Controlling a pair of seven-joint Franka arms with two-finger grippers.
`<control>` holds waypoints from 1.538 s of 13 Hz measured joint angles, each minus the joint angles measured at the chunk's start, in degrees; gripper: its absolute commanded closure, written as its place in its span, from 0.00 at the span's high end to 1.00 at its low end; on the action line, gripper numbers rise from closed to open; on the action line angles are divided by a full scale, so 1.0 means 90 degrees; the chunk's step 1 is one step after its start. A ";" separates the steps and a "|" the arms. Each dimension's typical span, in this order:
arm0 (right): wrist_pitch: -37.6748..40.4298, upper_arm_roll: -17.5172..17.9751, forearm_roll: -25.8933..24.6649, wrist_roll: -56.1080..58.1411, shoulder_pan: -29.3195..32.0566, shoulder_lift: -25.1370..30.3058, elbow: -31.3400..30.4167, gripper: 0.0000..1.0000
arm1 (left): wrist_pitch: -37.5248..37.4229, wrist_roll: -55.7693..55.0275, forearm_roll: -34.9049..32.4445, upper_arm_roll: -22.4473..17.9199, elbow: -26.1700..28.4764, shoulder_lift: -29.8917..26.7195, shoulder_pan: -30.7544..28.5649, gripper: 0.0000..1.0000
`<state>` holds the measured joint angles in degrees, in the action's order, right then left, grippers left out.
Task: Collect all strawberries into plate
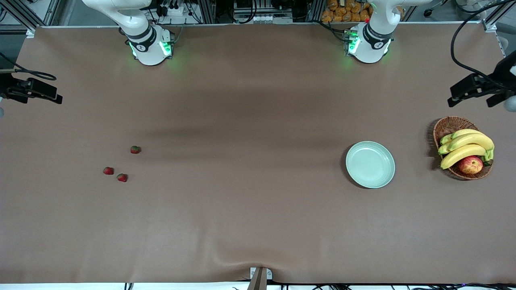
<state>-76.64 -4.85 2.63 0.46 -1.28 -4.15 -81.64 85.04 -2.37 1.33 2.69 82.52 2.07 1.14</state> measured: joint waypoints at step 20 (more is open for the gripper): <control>-0.1064 0.0007 -0.0110 0.0000 -0.0028 -0.0383 -0.0336 1.00 | -0.0156 0.0016 -0.0029 0.0095 0.0359 -0.0057 -0.0001 1.00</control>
<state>-86.22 -4.78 1.65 0.47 -1.53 -7.59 -84.66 83.63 -2.23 1.07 3.55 85.75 1.56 1.13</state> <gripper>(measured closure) 0.000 0.000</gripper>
